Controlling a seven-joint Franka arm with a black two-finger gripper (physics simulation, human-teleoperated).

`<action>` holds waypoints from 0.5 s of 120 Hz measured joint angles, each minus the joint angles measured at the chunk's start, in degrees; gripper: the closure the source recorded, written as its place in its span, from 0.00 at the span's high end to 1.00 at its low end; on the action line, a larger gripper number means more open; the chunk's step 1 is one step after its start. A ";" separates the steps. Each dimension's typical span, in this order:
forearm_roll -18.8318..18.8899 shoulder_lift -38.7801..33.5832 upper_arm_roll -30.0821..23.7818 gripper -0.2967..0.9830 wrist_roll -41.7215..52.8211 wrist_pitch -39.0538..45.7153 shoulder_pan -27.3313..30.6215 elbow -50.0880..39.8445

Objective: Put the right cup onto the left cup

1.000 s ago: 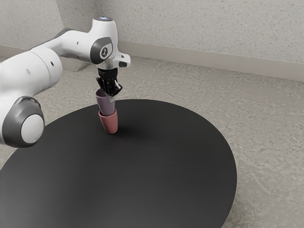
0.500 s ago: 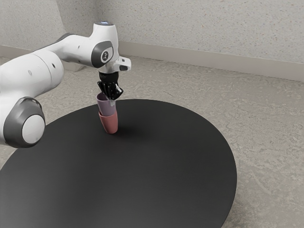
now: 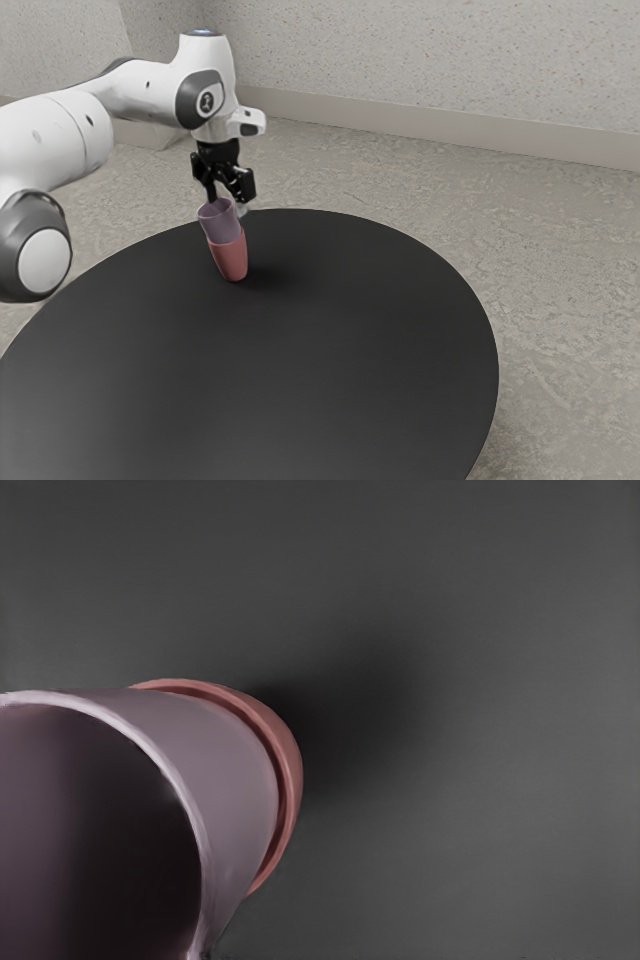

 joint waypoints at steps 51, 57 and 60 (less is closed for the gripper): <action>-1.78 -26.29 -2.75 0.76 -0.72 -2.45 -0.33 -17.21; -1.89 -28.67 -2.91 0.76 -1.04 -4.41 -0.35 -17.48; -1.94 -29.64 -2.96 0.76 -1.21 -5.42 -0.32 -17.52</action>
